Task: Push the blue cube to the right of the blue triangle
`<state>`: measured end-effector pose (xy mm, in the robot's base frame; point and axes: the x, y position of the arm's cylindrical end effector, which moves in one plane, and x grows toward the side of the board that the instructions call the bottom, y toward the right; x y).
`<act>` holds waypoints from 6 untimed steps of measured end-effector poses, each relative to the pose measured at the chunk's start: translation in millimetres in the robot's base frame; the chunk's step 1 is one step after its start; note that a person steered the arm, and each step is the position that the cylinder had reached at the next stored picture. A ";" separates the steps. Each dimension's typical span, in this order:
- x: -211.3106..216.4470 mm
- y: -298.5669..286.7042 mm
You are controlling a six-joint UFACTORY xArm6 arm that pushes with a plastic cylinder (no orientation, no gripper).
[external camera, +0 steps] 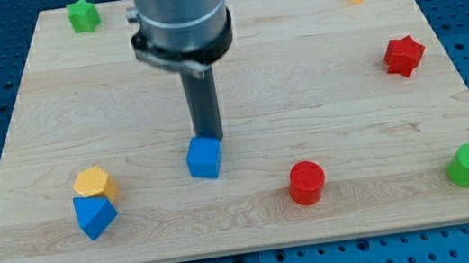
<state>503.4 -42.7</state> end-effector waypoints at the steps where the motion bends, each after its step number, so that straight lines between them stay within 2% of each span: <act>1: 25.0 -32.5; 2: 7.2 -27.8; 3: 4.2 18.2; 4: 32.3 33.4; 5: 50.8 27.5; 6: 51.3 -5.7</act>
